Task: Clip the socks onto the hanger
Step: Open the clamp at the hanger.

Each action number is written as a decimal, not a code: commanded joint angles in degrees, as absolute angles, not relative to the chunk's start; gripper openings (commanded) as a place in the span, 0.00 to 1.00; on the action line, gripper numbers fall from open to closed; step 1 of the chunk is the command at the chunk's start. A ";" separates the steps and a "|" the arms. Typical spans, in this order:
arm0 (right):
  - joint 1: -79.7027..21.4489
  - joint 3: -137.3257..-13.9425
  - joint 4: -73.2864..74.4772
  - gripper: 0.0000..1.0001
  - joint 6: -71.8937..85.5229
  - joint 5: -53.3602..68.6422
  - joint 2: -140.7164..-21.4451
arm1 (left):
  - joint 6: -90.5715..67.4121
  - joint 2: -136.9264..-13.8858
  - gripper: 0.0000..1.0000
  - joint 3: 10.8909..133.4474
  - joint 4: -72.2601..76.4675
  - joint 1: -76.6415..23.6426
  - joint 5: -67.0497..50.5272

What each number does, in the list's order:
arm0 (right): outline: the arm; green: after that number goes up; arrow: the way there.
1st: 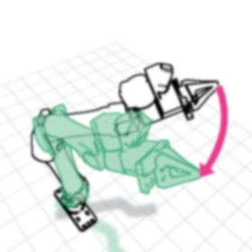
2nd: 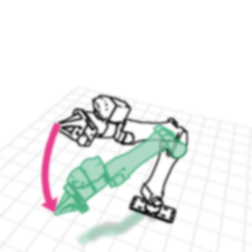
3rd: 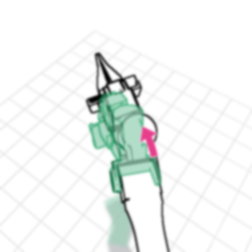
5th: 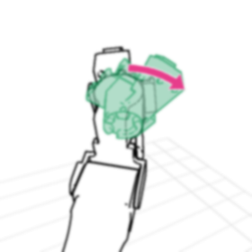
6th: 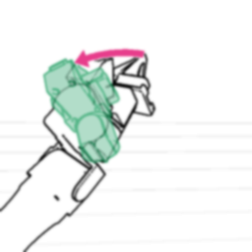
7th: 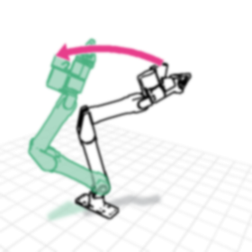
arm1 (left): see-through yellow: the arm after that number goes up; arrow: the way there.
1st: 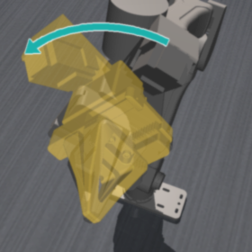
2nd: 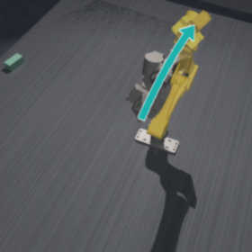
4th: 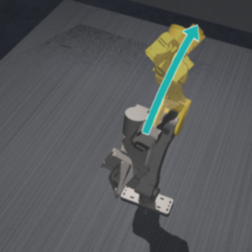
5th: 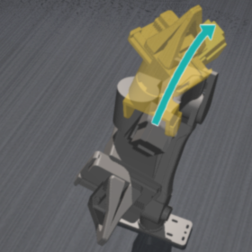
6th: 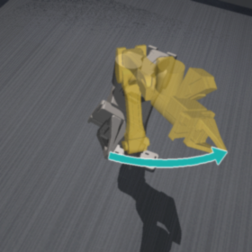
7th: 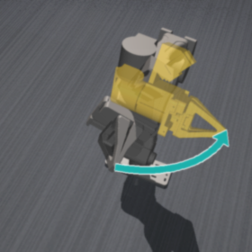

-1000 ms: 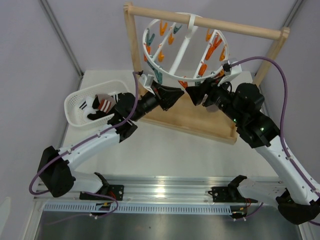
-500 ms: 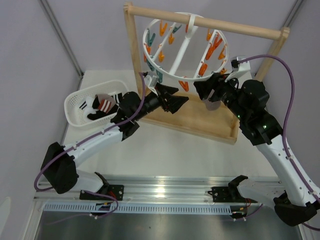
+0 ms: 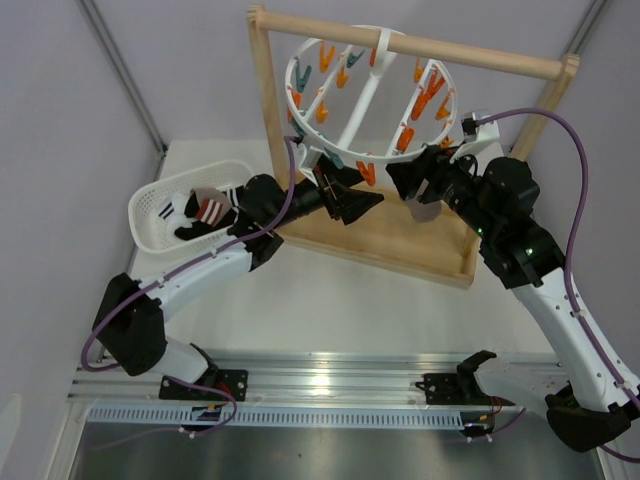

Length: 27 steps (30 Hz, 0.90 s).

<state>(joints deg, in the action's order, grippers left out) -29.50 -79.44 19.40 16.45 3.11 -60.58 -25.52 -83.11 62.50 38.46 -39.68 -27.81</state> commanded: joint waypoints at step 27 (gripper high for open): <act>-28.83 -80.07 16.08 0.66 18.10 5.62 -59.85 | -35.07 -85.87 0.31 65.05 50.27 -37.18 -35.07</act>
